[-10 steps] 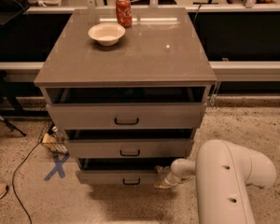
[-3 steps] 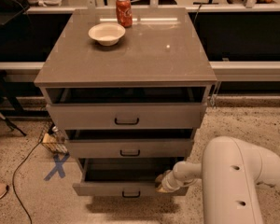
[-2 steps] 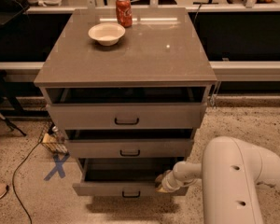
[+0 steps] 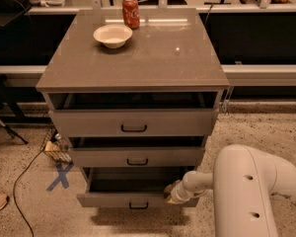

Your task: Open bottom drawer

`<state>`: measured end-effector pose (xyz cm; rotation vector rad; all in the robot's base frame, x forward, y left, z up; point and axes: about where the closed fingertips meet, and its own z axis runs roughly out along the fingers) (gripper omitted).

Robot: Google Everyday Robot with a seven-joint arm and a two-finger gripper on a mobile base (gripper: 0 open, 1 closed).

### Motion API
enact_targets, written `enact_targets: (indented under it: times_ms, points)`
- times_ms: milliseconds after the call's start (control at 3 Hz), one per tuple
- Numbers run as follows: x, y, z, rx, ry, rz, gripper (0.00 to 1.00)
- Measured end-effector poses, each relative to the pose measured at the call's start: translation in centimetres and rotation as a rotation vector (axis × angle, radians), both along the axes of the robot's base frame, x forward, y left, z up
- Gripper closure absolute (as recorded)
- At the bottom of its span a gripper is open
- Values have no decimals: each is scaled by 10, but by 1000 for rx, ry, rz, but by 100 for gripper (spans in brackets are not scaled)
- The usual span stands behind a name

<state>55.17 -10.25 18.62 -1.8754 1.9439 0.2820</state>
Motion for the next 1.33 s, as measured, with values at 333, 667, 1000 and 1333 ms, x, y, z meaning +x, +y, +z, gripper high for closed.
enact_targets:
  times_ms: [333,667,1000,1333]
  points:
    - [-1,1,-1,1,3,1,11]
    - [-2,2,-2,2,5,3,0]
    - [-4,3,-5,-5,23,16,0]
    - [-7,5,-13,-29,72,26,0]
